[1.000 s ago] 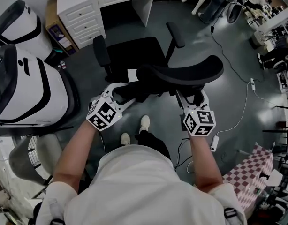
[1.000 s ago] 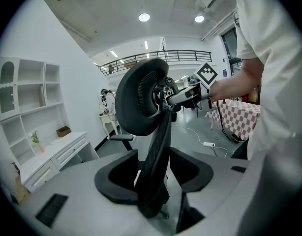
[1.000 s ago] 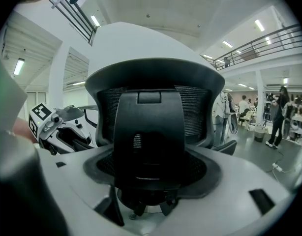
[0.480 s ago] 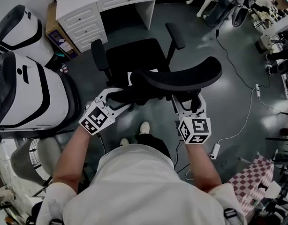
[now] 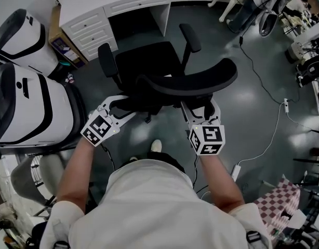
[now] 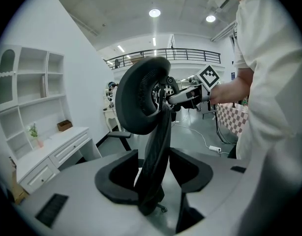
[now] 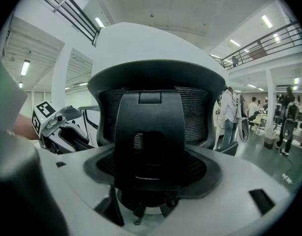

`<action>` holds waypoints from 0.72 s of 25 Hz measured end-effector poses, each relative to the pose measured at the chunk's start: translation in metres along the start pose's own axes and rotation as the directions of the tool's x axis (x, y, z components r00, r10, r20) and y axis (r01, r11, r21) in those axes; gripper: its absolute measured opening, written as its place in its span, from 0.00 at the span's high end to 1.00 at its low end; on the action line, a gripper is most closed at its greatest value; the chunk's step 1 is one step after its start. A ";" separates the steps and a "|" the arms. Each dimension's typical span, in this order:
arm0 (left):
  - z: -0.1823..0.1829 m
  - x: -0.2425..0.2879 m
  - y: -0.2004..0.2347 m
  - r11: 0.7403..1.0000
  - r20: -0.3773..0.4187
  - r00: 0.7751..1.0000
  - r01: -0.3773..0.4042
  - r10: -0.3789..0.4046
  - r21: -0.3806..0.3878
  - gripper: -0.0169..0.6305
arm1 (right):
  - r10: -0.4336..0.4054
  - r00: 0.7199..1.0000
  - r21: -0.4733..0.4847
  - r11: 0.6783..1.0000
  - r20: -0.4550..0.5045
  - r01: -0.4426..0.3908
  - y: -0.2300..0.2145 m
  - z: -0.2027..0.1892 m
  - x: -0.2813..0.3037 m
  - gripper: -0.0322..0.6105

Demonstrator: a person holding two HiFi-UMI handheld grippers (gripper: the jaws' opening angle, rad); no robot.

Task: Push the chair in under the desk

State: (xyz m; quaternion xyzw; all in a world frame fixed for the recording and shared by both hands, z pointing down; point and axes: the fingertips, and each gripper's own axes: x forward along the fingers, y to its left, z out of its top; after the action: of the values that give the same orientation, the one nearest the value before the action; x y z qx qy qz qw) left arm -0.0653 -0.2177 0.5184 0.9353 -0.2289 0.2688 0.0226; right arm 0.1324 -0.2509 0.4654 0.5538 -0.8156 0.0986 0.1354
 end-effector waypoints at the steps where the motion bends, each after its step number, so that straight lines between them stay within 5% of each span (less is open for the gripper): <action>1: 0.000 0.002 0.004 1.000 -0.001 1.000 -0.004 0.004 -0.004 0.67 | 0.003 1.000 -0.001 1.000 0.000 -0.003 -0.001 0.001 0.004 0.43; 18: 0.011 0.033 0.066 0.999 0.009 0.999 -0.034 0.034 -0.018 0.66 | 0.023 1.000 -0.010 1.000 0.000 -0.023 -0.029 0.021 0.068 0.43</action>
State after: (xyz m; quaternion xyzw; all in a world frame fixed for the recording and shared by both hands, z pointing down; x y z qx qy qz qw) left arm -0.0640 -0.2926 0.5204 0.9322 -0.2473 0.2629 0.0253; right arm 0.1329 -0.3277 0.4684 0.5438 -0.8223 0.0961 0.1372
